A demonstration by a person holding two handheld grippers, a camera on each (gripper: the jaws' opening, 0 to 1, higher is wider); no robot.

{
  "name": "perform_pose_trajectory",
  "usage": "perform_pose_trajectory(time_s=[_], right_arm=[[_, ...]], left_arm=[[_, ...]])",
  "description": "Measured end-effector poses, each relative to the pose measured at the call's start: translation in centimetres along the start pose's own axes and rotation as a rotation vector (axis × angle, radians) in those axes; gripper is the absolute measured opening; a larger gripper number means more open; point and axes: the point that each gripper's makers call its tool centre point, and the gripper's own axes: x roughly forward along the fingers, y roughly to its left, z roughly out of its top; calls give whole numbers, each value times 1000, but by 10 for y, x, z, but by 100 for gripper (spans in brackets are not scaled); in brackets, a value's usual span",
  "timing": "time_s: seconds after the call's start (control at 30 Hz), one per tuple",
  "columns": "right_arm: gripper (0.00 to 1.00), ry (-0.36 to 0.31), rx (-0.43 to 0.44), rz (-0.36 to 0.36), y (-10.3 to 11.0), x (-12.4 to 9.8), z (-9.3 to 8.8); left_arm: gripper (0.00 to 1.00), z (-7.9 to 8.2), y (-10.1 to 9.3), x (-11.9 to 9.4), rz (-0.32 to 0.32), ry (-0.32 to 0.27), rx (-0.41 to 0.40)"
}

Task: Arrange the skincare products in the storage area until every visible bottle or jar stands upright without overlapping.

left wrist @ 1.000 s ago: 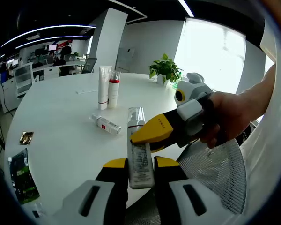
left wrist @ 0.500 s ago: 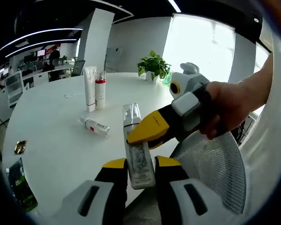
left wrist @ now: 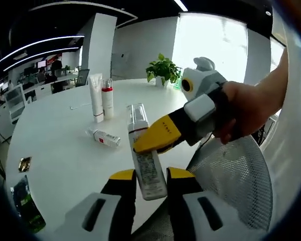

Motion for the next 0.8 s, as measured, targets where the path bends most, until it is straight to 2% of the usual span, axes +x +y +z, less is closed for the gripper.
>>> perform_pose_trajectory(time_s=[0.03, 0.13, 0.23, 0.3, 0.37, 0.4, 0.43, 0.47, 0.67, 0.8], right_arm=[[14, -6, -28, -5, 0, 2, 3], [14, -5, -91, -20, 0, 8, 9], [14, 11, -176, -45, -4, 14, 14], [14, 7, -253, -79, -9, 15, 23], [14, -1, -296, -106, -15, 16, 32], [14, -14, -346, -146, -24, 15, 40], [14, -19, -354, -160, -28, 15, 45], [14, -33, -363, -188, -35, 15, 53], [14, -117, -423, -285, -64, 12, 97], [14, -146, -482, -374, -89, 14, 127]], left_arm=[[17, -3, 6, 0, 25, 16, -41], [18, -6, 15, 0, 64, 27, -52], [19, -12, 20, -1, 92, 51, -36], [17, -20, 23, -1, 108, 90, 1], [9, -30, 31, -2, 146, 142, 52], [1, -34, 33, -3, 156, 159, 61], [0, -37, 36, -3, 165, 171, 62], [1, -39, 30, 0, 134, 172, 38], [0, -54, 33, 0, 143, 232, 60], [0, -57, 35, -2, 153, 242, 66]])
